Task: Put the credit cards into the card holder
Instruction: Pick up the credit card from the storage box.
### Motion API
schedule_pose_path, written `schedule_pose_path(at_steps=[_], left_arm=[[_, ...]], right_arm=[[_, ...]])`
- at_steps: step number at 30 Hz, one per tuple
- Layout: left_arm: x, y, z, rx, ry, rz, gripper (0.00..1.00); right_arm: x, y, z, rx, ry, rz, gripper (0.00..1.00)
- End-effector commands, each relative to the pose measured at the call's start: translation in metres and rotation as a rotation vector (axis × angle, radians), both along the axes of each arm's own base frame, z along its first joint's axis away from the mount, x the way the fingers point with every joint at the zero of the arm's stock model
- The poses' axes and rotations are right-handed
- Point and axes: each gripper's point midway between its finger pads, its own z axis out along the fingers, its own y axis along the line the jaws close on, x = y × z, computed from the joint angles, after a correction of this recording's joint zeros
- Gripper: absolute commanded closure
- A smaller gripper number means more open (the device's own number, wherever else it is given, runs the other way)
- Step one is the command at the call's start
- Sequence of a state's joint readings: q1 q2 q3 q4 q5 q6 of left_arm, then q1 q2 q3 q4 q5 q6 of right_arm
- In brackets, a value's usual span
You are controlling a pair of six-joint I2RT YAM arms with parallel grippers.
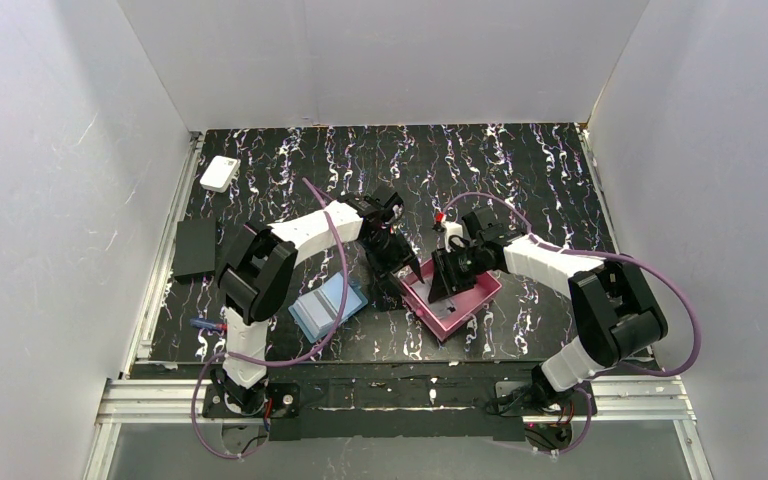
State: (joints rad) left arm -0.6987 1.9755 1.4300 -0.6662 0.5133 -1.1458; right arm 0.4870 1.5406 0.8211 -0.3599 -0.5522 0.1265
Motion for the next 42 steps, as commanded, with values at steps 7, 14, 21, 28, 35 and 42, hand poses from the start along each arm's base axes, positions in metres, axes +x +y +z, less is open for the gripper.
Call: schedule_pose_path(at_steps=[7,14,21,28,35,42], left_arm=[[-0.001,-0.012,0.01,-0.038,0.002,-0.012,0.53],[-0.005,-0.009,0.009,-0.031,0.009,-0.012,0.53],[-0.002,-0.011,0.01,-0.037,0.007,-0.011,0.53],[-0.001,-0.016,0.01,-0.044,0.011,-0.006,0.53],[-0.002,-0.018,0.01,-0.049,0.013,-0.007,0.53],[-0.001,-0.018,0.01,-0.05,0.013,-0.004,0.53]], right_arm=[[0.001,0.019,0.025,0.123,-0.006,0.005,0.55],[0.012,-0.012,0.0,-0.1,-0.049,-0.049,0.49],[0.004,-0.001,-0.004,-0.036,-0.003,-0.018,0.5],[-0.007,0.018,0.005,0.086,0.053,0.021,0.46],[-0.014,0.032,0.04,0.212,0.1,0.0,0.56],[-0.024,0.037,0.046,0.265,0.169,-0.004,0.63]])
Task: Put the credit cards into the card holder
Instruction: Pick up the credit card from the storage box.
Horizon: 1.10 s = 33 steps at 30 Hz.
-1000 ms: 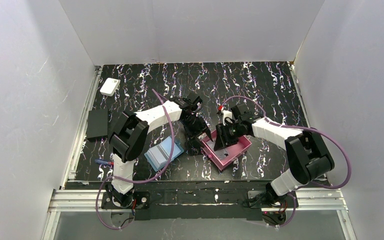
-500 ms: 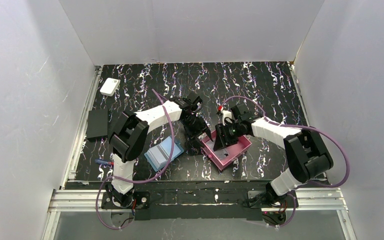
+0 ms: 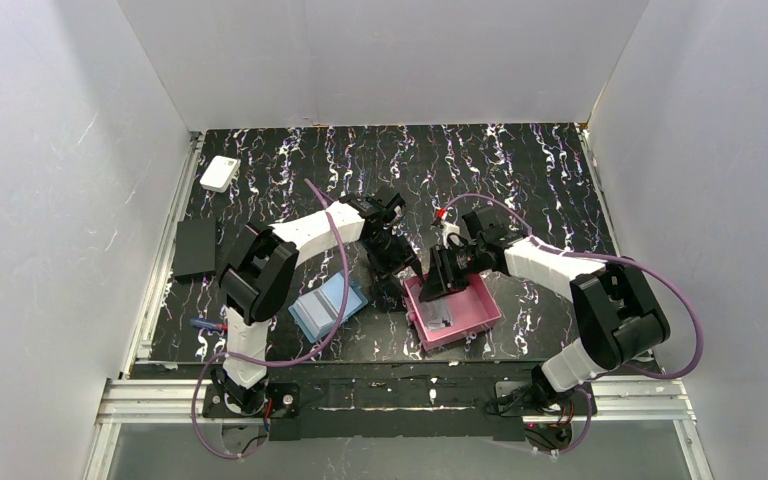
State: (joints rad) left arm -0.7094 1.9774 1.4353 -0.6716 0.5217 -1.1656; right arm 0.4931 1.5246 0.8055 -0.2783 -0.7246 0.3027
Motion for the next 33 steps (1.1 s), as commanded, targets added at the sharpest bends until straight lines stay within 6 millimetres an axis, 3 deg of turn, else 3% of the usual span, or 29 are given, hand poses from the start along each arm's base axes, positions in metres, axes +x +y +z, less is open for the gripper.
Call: schedule_pose_path(at_steps=[1,18,22,30,33], left_arm=[[0.003,-0.014,0.009,-0.049,-0.004,-0.009,0.53],[0.003,-0.015,0.01,-0.056,-0.008,-0.01,0.53],[0.003,-0.015,0.01,-0.055,-0.005,-0.01,0.53],[0.005,-0.018,0.009,-0.06,-0.004,-0.014,0.53],[0.006,-0.018,0.011,-0.065,-0.01,-0.016,0.53]], right_arm=[[-0.011,0.011,0.02,0.103,0.041,0.027,0.63],[0.0,-0.004,-0.009,-0.072,0.044,-0.057,0.65],[-0.001,-0.003,-0.011,-0.066,0.057,-0.051,0.72],[0.003,-0.001,-0.012,-0.07,0.046,-0.05,0.75],[0.008,-0.002,-0.011,-0.088,0.026,-0.052,0.89]])
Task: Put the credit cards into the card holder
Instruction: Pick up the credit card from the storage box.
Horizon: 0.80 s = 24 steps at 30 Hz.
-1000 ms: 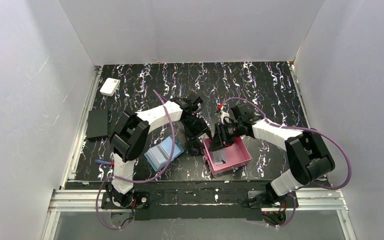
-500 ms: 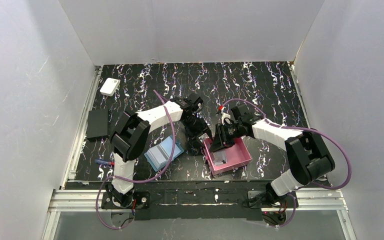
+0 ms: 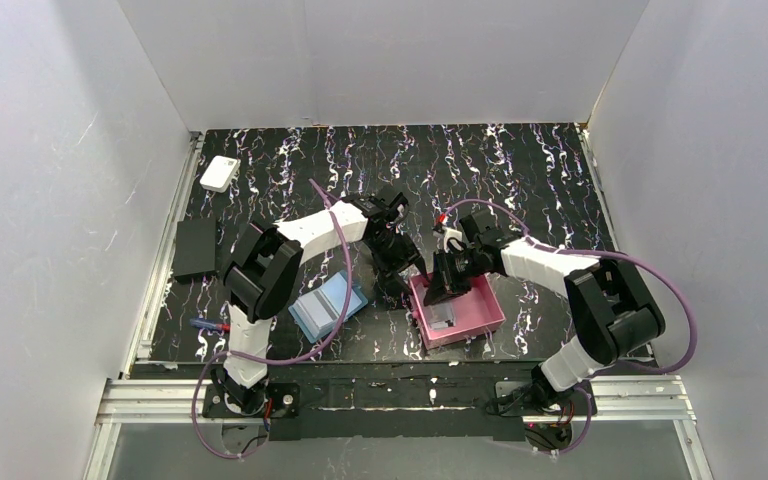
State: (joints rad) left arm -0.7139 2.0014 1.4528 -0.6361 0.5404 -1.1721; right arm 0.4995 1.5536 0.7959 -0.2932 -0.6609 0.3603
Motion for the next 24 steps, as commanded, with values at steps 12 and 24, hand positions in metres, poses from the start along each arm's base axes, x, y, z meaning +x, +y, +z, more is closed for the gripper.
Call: schedule_pose_path(at_steps=[12,24], left_arm=[[0.01,0.046,0.08,-0.043,-0.243,-0.057,0.31],[-0.031,0.187,0.098,-0.012,-0.597,0.099,0.36]], right_arm=[[0.03,-0.045,0.049,-0.297,-0.236,-0.007,0.99],[0.056,-0.024,0.157,-0.126,-0.497,-0.039,0.99]])
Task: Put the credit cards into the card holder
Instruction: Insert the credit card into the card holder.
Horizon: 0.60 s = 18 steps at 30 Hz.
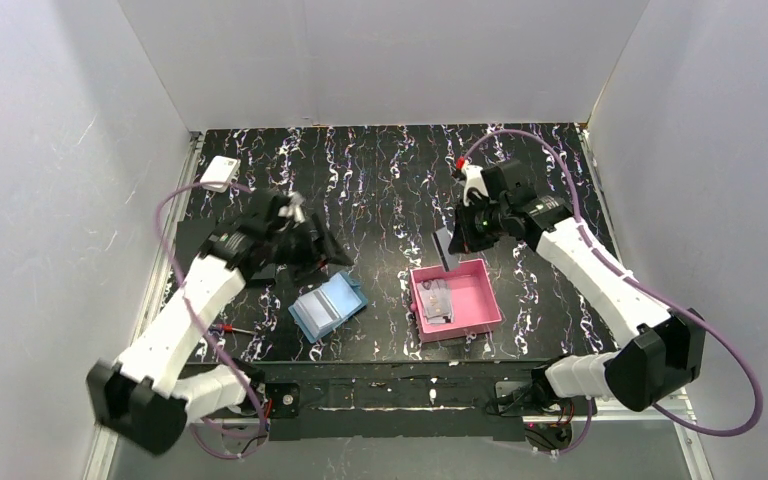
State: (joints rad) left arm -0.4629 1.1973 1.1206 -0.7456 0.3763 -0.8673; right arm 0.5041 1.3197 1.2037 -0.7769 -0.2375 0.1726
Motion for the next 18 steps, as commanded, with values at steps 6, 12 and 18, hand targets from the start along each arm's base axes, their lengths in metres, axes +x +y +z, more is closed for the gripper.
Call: schedule_pose_path(at_steps=[6,12,18], left_arm=[[-0.014,0.048,-0.051,-0.01,-0.049,0.068,0.45],[-0.006,0.063,-0.095,0.084,0.043,0.096,0.6],[-0.001,0.074,-0.126,0.159,0.126,0.105,0.73]], right_arm=[[-0.006,0.109,0.058,0.426,0.075,0.229,0.99],[-0.023,0.181,0.035,0.489,0.149,0.307,0.99],[-0.03,0.206,-0.006,0.451,0.261,0.373,0.99]])
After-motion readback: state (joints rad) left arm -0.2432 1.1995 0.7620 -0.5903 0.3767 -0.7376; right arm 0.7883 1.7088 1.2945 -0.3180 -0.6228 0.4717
